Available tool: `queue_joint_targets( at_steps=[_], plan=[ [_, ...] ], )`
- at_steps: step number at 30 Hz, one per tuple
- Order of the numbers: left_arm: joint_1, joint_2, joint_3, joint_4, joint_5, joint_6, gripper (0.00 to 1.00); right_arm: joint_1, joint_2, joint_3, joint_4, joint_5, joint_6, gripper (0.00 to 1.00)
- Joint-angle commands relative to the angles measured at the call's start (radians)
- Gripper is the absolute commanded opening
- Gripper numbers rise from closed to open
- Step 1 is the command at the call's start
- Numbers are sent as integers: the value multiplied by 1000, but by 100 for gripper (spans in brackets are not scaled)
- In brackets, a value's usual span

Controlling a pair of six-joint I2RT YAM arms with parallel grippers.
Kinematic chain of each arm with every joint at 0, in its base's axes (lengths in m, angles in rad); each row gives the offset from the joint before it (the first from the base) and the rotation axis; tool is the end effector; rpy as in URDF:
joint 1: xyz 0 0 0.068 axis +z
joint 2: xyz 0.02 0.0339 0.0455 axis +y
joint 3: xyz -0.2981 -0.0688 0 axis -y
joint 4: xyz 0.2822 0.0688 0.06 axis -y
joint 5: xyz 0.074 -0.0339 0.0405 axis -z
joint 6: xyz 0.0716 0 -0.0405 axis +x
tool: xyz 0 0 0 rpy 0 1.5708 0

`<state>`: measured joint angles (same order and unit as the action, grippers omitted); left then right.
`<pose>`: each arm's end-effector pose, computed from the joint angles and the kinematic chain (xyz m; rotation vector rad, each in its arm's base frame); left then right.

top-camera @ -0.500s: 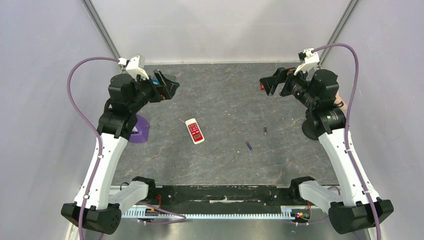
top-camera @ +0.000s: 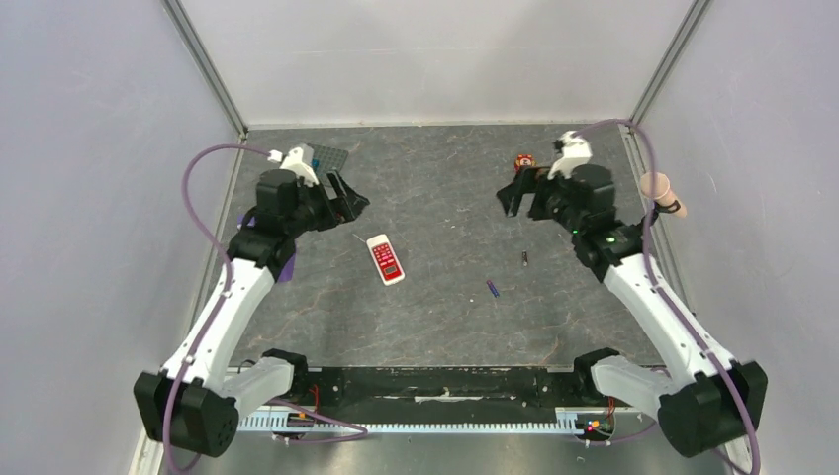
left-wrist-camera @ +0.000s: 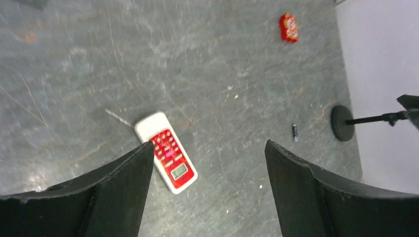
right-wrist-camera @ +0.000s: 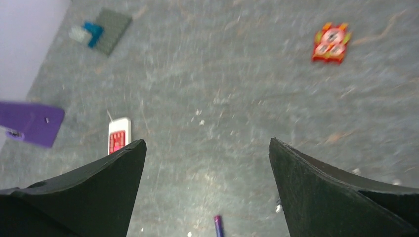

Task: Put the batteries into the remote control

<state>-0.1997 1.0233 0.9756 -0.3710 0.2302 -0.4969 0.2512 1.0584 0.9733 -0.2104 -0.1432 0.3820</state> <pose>0.2720 -0.0717 0.3561 -0.1503 2.0365 -0.6727 0.2868 0.0841 0.3669 0.0234 1.9025 0.5678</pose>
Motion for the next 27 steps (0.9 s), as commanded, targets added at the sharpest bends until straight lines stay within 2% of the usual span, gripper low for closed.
queue_joint_targets(
  at_steps=[1, 3, 4, 8, 12, 22, 27],
  plan=[
    [-117, 79, -64, 12, -139, -104, 87, 154, 80, -68, 57, 180, 65, 98],
    [-204, 128, -81, -21, -329, -149, 87, 210, 119, -88, 83, 217, 93, 98],
    [-238, 163, -84, -33, -379, -189, 87, 229, 132, -99, 97, 237, 109, 98],
    [-333, 319, -58, -96, -518, -336, 85, 288, 166, -123, 124, 323, 151, 97],
    [-398, 467, 11, -191, -677, -420, 85, 295, 177, -122, 98, 367, 149, 97],
    [-403, 648, 25, -67, -555, -425, 88, 294, 167, -143, 88, 379, 144, 98],
    [-404, 698, 56, -56, -548, -404, 89, 296, 171, -145, 86, 368, 143, 98]
  ],
)
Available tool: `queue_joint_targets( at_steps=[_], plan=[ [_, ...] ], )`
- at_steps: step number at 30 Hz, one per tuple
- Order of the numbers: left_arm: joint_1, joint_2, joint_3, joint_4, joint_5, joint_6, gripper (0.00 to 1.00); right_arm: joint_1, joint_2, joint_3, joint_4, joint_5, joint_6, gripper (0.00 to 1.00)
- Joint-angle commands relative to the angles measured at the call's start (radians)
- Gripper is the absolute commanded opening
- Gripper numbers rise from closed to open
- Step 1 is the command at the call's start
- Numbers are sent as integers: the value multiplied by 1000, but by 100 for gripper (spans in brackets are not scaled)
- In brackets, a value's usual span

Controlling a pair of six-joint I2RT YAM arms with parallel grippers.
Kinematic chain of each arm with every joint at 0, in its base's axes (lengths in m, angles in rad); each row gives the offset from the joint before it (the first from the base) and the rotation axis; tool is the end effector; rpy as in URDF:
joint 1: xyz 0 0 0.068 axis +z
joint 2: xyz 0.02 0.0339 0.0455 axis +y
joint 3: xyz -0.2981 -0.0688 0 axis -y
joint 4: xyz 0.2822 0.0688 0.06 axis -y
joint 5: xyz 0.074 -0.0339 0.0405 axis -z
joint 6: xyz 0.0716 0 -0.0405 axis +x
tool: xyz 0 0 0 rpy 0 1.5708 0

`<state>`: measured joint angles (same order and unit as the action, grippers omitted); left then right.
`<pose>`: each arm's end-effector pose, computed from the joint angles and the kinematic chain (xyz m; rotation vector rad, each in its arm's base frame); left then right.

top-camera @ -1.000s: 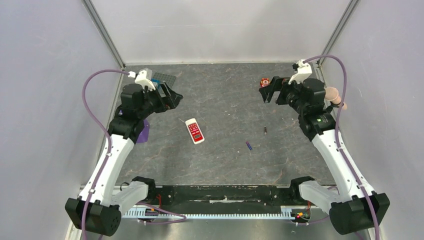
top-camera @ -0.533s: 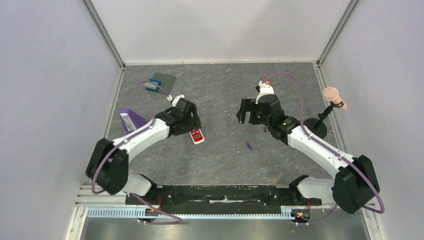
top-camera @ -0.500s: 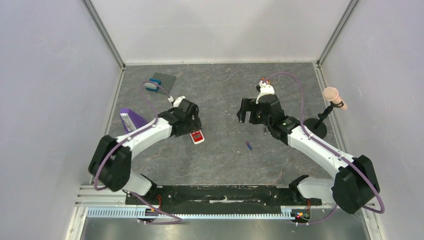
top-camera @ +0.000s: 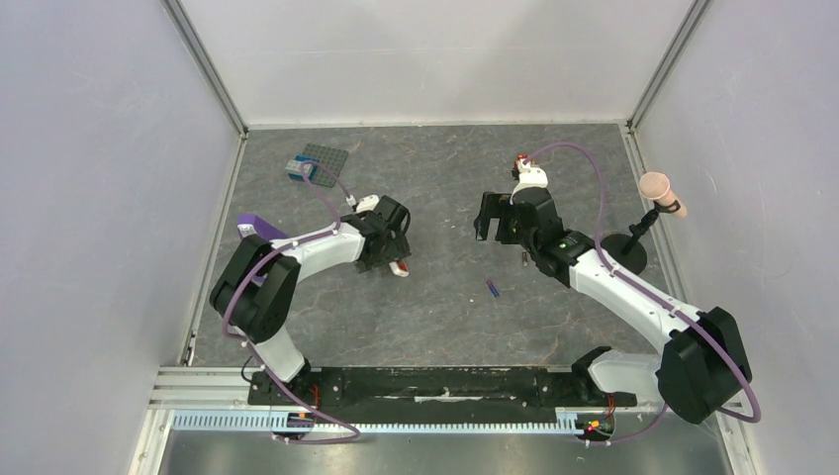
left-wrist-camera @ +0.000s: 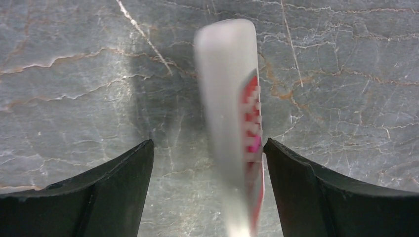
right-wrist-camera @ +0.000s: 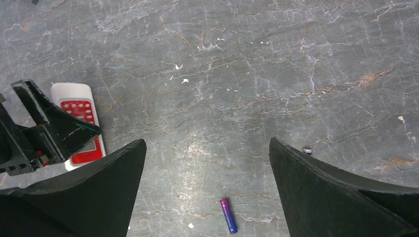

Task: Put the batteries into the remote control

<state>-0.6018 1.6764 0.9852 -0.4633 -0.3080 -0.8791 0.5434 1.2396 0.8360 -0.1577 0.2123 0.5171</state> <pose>0.3128 -0.1885 0.1462 -0.4488 2.5926 -0.0734 0.2886 0.1567 0.2631 0.0979 2.1422 0.4014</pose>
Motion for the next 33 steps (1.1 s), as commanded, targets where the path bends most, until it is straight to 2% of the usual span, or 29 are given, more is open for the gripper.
queue_joint_targets(
  at_steps=[1, 6, 10, 17, 19, 23, 29, 33],
  plan=[
    [-1, 57, 56, 29, -8, -20, 88, 3, -10, -9, 33, 13, 8, 98],
    [-1, 80, 59, 23, -3, -30, 86, 2, -5, -14, 32, 8, 8, 98],
    [-1, 83, 59, 21, 1, -30, 79, 3, 0, -17, 32, 3, 8, 98],
    [-1, 53, 58, 18, 21, -28, 40, 3, 8, -17, 30, -4, 8, 98],
    [-1, 39, 59, 11, 23, -20, 26, 3, 13, -17, 30, -12, 9, 98],
    [-6, 4, 68, 10, 22, 41, 2, 2, 17, -12, 30, -40, 8, 98],
    [-30, -75, 72, 128, 96, 349, 2, 3, 13, 25, 12, -137, 3, 98],
    [-45, -187, 20, 285, 326, 638, 2, 3, -3, 72, -12, -208, 28, 98]
  ],
)
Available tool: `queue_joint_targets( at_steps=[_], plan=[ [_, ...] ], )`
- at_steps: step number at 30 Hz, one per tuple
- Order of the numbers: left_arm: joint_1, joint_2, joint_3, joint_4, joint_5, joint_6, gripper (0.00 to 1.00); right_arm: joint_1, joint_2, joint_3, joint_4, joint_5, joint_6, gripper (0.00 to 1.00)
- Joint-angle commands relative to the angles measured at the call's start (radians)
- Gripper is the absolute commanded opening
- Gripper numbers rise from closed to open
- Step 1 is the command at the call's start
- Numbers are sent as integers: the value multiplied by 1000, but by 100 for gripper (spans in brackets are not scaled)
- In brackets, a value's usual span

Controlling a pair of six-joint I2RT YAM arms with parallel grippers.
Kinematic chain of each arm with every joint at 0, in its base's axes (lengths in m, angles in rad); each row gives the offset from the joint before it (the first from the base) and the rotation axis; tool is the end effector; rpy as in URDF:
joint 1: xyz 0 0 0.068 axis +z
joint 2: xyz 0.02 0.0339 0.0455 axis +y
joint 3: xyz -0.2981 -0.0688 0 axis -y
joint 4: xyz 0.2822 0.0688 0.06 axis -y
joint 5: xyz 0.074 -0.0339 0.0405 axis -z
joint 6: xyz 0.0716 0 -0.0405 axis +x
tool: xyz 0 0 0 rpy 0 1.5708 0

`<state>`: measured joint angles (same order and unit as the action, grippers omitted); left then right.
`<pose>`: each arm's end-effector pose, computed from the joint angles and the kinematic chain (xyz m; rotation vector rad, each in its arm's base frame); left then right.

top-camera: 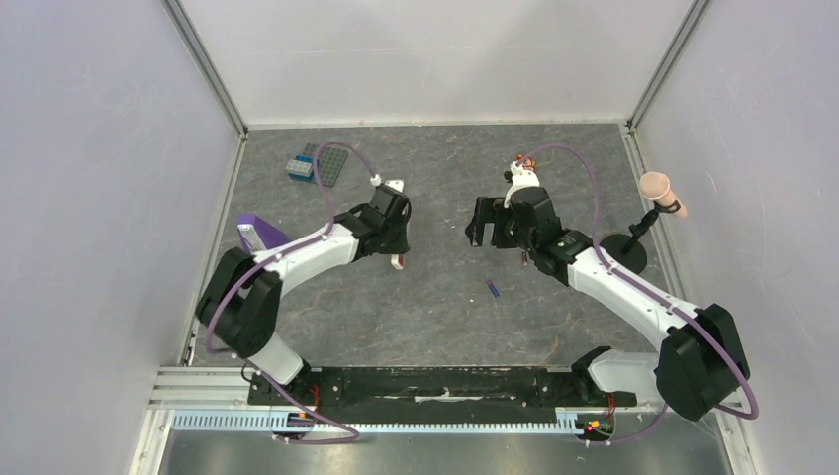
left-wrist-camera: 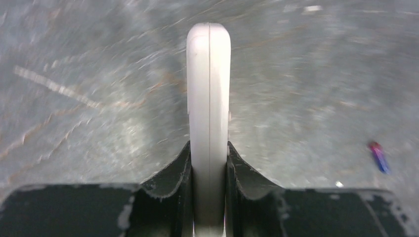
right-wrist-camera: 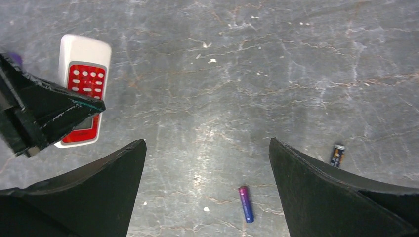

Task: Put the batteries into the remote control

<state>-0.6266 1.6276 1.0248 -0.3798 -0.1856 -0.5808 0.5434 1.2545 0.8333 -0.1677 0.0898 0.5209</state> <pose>0.3184 -0.2142 0.1804 -0.0134 2.5458 -0.2426 0.2859 0.1652 0.2555 0.0281 2.2027 0.5121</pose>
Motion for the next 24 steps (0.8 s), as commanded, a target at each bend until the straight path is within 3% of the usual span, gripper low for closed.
queue_joint_targets(
  at_steps=[1, 10, 17, 24],
  plan=[
    [-24, -165, -33, 228, 244, 396, 2, 3, -23, 88, -7, -87, 48, 98],
    [-47, -389, -255, 679, 420, 789, 2, 3, -86, 195, 28, -169, 322, 98],
    [-141, -401, -274, 832, 205, 1206, 2, 3, -108, 202, 90, -197, 579, 95],
    [-180, -349, -278, 1023, 84, 1558, 2, 17, -62, 230, 64, -195, 693, 84]
  ],
)
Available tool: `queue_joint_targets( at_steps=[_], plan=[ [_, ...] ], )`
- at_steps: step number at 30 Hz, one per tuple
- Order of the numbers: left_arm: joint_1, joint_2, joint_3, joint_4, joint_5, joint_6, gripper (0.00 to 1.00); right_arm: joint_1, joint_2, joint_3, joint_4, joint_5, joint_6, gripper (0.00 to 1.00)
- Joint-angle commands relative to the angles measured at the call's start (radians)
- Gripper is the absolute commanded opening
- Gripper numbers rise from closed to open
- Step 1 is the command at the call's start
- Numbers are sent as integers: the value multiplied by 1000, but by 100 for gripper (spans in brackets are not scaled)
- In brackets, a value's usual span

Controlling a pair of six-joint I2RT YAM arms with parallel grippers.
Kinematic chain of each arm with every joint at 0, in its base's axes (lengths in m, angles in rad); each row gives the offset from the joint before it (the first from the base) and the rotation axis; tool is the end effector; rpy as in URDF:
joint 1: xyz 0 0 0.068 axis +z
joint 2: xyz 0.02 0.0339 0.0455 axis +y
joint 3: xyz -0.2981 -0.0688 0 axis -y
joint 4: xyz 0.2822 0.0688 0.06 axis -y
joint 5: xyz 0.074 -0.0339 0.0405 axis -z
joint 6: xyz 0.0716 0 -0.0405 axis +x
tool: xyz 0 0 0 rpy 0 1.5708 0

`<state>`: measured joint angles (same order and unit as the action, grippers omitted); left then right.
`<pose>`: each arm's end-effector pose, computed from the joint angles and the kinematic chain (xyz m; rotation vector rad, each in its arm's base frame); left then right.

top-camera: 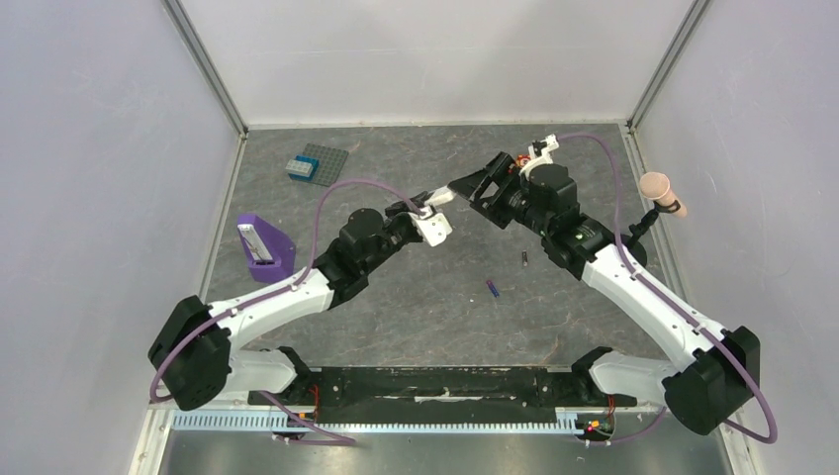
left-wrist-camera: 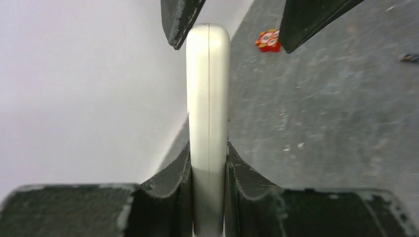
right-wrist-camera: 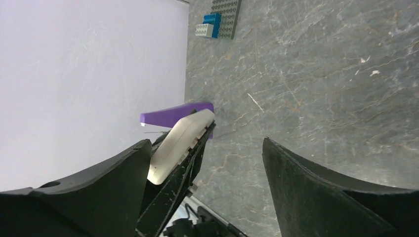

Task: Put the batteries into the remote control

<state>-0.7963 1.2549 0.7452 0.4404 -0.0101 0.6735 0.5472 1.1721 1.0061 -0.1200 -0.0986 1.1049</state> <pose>0.2441 -0.2484 0.3015 1.0944 1.2225 -0.0857 0.2797 0.1787 0.3598 0.4904 1.9871 1.1937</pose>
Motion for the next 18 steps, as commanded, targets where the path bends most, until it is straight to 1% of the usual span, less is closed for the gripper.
queue_joint_targets(
  at_steps=[1, 5, 8, 11, 13, 18],
  plan=[
    [-13, 30, 0, 219, -94, 344, 2, 17, 23, 57, 16, -2, 117, 83],
    [-28, 53, -19, 277, -96, 481, 2, 20, 36, 63, 25, -3, 133, 80],
    [-39, 83, -48, 387, -108, 579, 2, 23, 46, 53, 26, -9, 153, 76],
    [-45, 118, -80, 512, -107, 668, 2, 23, 58, 36, 33, -22, 177, 68],
    [-51, 129, -82, 532, -112, 693, 2, 23, 61, 26, 44, -34, 192, 61],
    [-58, 124, -78, 549, -114, 665, 2, 24, 50, -7, 57, -47, 220, 42]
  ],
)
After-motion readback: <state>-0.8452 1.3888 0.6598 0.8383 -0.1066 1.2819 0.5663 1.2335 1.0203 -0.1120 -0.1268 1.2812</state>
